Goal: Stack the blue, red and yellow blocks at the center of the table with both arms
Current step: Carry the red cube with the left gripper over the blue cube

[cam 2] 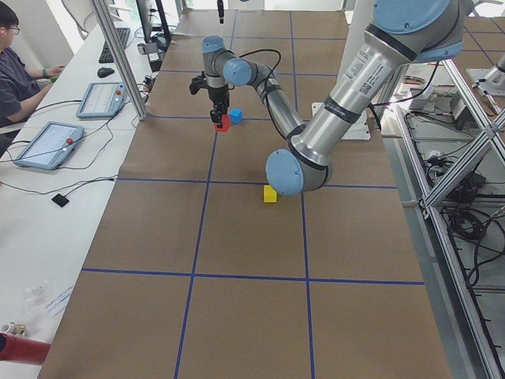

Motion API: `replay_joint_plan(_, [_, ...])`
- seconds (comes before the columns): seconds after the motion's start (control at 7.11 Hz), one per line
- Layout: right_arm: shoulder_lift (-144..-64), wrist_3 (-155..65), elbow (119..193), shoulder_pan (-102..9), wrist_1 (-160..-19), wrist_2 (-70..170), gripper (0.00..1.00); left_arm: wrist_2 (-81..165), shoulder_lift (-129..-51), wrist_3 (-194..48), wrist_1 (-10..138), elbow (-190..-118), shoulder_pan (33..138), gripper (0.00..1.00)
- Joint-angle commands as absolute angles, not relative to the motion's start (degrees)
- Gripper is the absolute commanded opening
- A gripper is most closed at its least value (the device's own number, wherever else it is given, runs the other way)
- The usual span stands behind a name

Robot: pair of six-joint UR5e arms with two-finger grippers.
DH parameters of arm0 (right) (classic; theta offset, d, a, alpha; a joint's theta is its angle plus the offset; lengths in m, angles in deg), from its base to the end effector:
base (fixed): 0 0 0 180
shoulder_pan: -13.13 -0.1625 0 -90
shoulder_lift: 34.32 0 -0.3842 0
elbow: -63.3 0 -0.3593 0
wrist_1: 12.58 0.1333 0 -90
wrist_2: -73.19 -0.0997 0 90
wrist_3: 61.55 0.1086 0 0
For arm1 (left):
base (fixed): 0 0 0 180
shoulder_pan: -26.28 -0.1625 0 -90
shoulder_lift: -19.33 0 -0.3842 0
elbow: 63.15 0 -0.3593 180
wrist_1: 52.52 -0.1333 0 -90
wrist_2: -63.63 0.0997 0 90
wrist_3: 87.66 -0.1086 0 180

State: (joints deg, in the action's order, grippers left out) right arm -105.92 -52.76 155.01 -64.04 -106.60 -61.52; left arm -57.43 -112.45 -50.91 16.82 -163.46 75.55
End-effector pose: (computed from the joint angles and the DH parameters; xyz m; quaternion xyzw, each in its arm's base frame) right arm -0.0724 -0.5741 0.4500 0.0565 -0.3942 -0.0855 0.9133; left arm 0.3397 -0.5129 0.1929 0.0423 0.3643 0.1047 0.9244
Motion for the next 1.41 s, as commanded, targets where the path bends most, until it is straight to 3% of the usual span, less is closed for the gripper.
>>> replay_joint_plan(0.0, [-110.6,-64.3,153.7,-69.0,-106.8,-60.2,1.0,-57.4,-120.9,-43.0,15.9,-158.1,71.3,0.0])
replay_joint_plan(0.7, [-120.1,-72.7,154.6,-75.2,-105.0,-60.3,1.0,-57.1,-126.6,-39.2,31.7,-144.3,66.9,0.0])
replay_joint_plan(1.27, [-122.6,-72.5,154.3,-75.2,-105.1,-60.1,1.0,-56.7,-126.8,-45.2,31.9,-143.8,65.3,0.0])
